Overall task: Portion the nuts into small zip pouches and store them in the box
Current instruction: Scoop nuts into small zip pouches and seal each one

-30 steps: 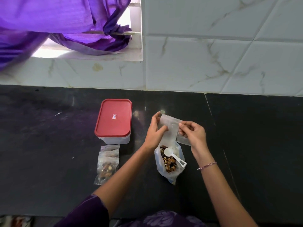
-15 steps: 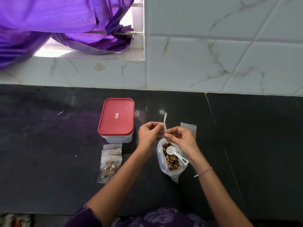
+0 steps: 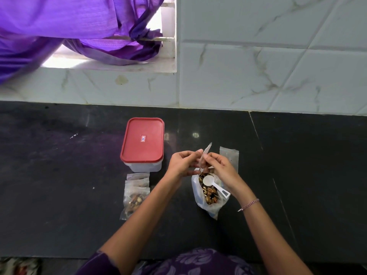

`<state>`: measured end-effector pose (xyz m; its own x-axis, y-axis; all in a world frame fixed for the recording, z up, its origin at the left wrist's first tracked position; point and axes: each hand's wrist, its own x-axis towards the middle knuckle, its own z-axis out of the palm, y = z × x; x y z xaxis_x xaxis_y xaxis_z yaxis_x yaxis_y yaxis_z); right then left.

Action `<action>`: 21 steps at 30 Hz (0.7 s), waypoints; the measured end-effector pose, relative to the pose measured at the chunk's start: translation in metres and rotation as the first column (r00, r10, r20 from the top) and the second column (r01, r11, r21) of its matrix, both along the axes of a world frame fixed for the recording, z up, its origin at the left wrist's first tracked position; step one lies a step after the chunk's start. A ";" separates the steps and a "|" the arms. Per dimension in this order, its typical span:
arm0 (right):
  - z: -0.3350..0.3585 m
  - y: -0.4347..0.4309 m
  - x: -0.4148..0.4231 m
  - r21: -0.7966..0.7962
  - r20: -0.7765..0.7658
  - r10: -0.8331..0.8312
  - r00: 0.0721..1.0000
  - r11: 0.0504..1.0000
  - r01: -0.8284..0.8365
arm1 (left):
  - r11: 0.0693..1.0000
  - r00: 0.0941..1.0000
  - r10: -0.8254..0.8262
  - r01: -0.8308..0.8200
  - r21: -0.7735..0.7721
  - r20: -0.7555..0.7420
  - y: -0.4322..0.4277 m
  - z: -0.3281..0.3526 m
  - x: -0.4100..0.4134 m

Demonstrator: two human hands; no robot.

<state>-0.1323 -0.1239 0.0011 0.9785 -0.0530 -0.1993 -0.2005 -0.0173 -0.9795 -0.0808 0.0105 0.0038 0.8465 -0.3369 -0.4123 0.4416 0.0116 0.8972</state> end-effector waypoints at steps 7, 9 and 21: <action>-0.001 0.004 0.001 -0.087 -0.023 -0.049 0.999 0.995 0.047 | 0.999 0.998 -0.017 0.014 0.038 0.061 0.003 0.001 -0.001; -0.003 0.004 0.003 -0.100 -0.038 -0.117 0.992 0.989 0.112 | 0.999 0.995 -0.024 0.020 0.046 0.102 0.002 0.001 -0.003; 0.006 0.006 -0.001 -0.670 0.196 -0.329 0.924 0.643 0.371 | 0.824 0.754 -0.107 -0.298 0.481 0.649 0.005 -0.017 -0.005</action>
